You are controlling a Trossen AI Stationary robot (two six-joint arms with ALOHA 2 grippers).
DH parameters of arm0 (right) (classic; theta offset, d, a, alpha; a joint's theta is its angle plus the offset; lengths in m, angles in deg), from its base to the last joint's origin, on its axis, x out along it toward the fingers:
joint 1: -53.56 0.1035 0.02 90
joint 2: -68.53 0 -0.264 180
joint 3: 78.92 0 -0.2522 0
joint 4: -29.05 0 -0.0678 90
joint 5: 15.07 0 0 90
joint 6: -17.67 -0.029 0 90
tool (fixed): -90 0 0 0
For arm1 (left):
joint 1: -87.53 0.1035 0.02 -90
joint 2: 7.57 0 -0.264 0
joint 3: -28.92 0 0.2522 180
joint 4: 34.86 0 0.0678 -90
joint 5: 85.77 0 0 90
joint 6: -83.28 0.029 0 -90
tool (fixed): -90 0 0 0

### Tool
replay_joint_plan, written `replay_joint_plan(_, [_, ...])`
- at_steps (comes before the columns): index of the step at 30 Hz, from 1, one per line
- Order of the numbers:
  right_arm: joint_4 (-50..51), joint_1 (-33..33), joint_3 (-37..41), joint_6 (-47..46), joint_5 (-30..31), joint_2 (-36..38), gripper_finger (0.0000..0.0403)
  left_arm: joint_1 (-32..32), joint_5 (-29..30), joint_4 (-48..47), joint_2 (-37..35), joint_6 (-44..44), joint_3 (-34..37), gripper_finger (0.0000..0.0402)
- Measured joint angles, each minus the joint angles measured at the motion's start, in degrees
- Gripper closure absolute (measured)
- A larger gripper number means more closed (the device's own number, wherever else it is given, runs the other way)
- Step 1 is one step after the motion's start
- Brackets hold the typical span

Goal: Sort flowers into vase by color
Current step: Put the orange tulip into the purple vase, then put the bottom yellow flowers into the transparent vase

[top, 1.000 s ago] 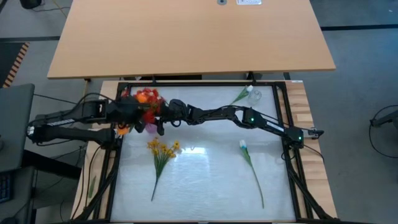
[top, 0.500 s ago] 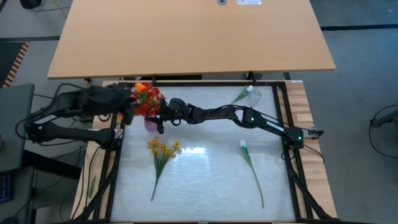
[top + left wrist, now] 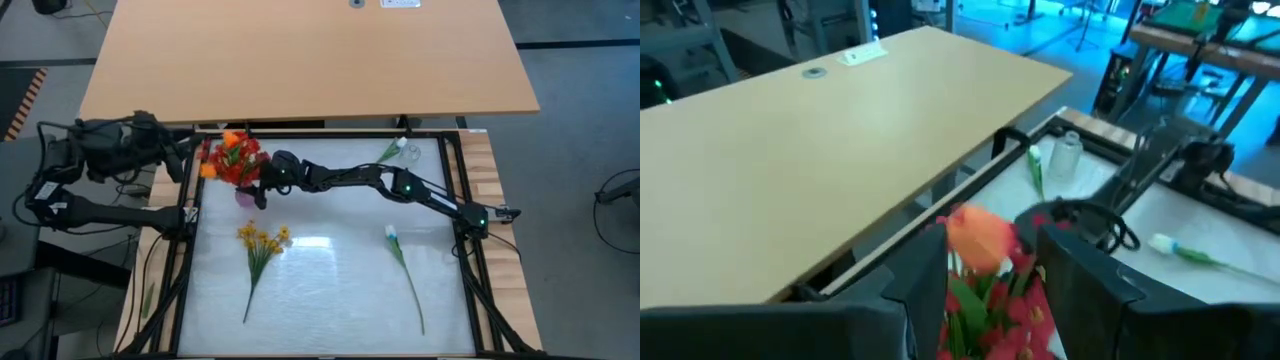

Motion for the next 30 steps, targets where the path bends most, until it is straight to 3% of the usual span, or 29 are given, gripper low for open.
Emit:
replay_joint_plan(7, [14.5, -1.5, 0.0, 4.1, -6.4, 4.7, 0.0110, 0.0, 0.0, 0.2, 0.2, 3.9, 0.5, 0.0260])
replay_joint_plan(11, [30.6, -2.2, 0.0, 10.5, -8.3, 9.1, 0.0085, 0.0, -0.2, 0.2, 0.3, 5.6, 0.5, 0.0260])
replay_joint_plan(15, [47.7, -3.7, 0.0, 17.2, -7.6, 13.5, 0.0075, 0.0, -2.6, 0.2, 0.3, 6.9, 0.5, 0.0260])
replay_joint_plan(19, [56.3, -6.2, 0.0, 16.0, -1.1, 14.6, 0.0076, 0.0, -3.2, 0.2, 0.5, 7.5, 0.5, 0.0260])
replay_joint_plan(24, [53.8, -9.3, 0.1, 11.3, 0.9, 12.2, 0.0080, 0.0, -3.2, 0.2, 0.9, 8.8, 0.5, 0.0260])
replay_joint_plan(30, [47.8, -8.5, 0.0, 9.5, 4.5, 9.6, 0.0081, 0.0, -3.2, 0.2, 1.8, 9.0, 0.6, 0.0260])
